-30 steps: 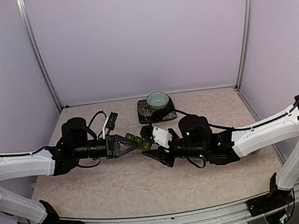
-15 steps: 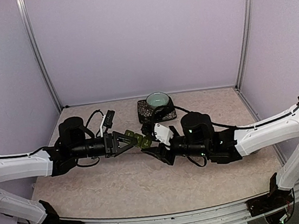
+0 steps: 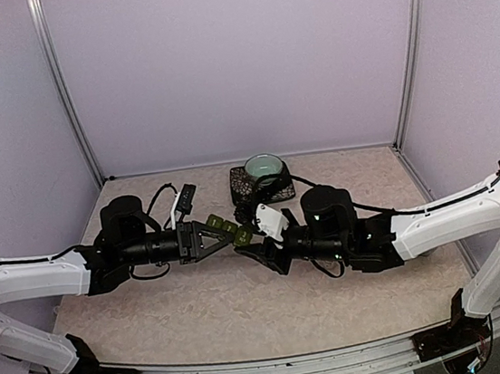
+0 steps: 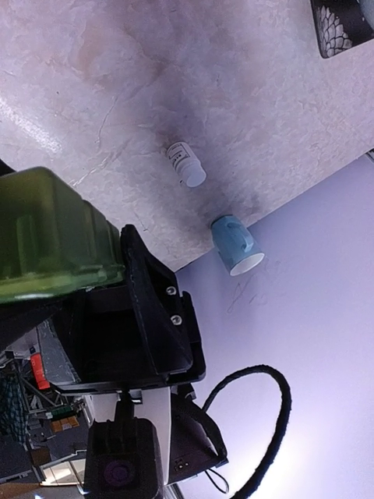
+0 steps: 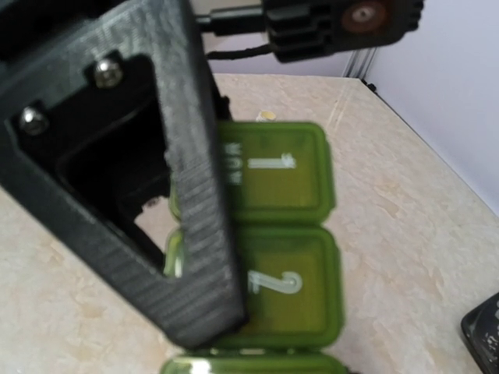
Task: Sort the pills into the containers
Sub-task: Close the lid of the pill container in the compartment of the pill container, then pass from the right arm to the left
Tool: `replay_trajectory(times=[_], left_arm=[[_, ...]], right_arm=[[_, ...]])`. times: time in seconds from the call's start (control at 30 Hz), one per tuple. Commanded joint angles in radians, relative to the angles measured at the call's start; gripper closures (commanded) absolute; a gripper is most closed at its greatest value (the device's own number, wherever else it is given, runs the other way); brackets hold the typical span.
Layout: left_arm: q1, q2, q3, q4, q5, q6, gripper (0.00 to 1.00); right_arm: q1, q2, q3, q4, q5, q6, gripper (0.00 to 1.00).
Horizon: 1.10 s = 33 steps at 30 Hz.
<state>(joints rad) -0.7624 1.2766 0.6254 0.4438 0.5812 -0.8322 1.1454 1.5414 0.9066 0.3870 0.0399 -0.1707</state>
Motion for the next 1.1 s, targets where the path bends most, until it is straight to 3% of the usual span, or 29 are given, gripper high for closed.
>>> replay_trajectory(times=[0.0, 0.3, 0.33, 0.47, 0.6, 0.77, 1.07], left_arm=[[-0.003, 0.002, 0.028, 0.046, -0.019, -0.001, 0.72], [-0.004, 0.009, 0.016, 0.100, -0.042, -0.045, 0.87], [-0.003, 0.006, 0.016, 0.098, -0.044, -0.045, 0.84], [-0.003, -0.019, 0.023, 0.050, -0.085, -0.026, 0.49], [-0.003, -0.022, 0.037, 0.027, -0.098, -0.014, 0.43], [-0.010, 0.001, 0.040, 0.040, -0.097, -0.025, 0.47], [-0.015, -0.005, 0.039, 0.033, -0.104, -0.023, 0.72]], right_arm=[[0.011, 0.012, 0.018, 0.018, -0.001, 0.022, 0.76], [0.020, 0.029, 0.009, 0.055, 0.023, 0.044, 0.75], [0.022, 0.029, 0.010, 0.053, 0.030, 0.045, 0.75], [0.022, 0.022, 0.010, 0.040, 0.035, 0.042, 0.75], [0.024, 0.024, 0.017, 0.022, 0.013, 0.041, 0.75], [0.025, 0.026, 0.020, 0.021, 0.010, 0.043, 0.75], [0.027, 0.021, 0.021, 0.010, 0.040, 0.045, 0.74]])
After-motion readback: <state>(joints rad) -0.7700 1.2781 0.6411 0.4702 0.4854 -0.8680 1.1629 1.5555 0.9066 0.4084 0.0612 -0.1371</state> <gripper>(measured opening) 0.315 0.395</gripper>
